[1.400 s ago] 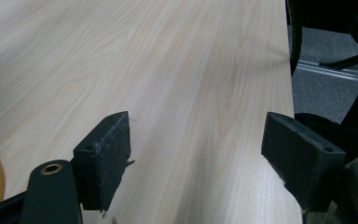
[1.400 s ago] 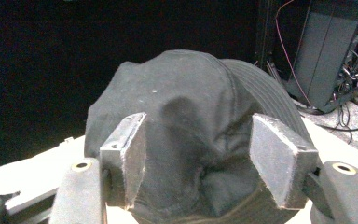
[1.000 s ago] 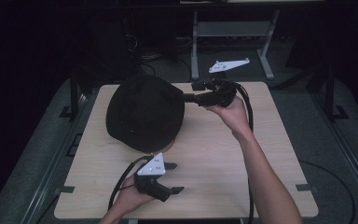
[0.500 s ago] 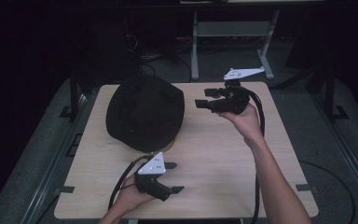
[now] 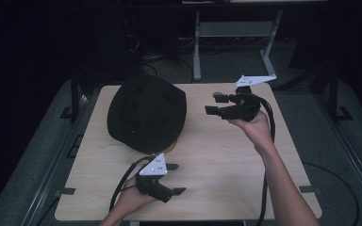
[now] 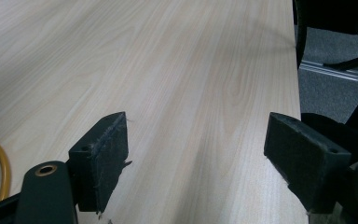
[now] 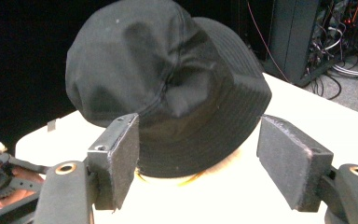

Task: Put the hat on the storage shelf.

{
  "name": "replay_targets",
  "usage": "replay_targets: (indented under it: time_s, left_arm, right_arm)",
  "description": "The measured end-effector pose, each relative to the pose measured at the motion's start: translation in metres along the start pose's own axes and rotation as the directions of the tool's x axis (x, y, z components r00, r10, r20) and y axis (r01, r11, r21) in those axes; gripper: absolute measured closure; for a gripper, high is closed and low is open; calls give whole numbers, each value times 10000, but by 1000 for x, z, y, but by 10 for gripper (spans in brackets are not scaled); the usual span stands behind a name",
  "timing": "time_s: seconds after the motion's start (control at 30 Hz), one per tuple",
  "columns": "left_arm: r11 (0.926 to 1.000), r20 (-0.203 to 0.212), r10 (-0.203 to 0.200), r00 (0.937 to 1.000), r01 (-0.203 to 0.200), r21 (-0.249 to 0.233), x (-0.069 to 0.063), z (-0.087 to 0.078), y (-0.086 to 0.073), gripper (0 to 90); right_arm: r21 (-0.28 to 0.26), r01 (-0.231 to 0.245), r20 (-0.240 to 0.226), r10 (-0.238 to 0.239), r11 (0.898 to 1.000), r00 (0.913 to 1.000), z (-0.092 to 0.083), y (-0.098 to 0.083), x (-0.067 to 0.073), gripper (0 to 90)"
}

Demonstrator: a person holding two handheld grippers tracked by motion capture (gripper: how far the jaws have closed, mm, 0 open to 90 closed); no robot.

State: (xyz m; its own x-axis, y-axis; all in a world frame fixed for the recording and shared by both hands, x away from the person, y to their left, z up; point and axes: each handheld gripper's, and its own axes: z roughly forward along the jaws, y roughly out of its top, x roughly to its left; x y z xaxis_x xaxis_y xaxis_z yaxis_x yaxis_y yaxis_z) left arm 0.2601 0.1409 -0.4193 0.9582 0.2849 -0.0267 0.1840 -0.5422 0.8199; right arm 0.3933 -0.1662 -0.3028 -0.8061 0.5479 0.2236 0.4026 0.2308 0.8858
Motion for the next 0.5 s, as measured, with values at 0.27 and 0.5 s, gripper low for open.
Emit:
replay_targets:
  time_s: [0.27, 0.5]
  left_arm:
    - [9999, -26, 5, 10000, -5, 107, 0, 0, 0, 209]
    - [10000, -55, 51, 10000, -51, 65, 0, 0, 0, 209]
  right_arm:
    - [-33, -191, 8, 191, 9998, 9998, -7, -14, -3, 289]
    - [29, -299, 48, 299, 9995, 9995, -13, -22, -3, 275]
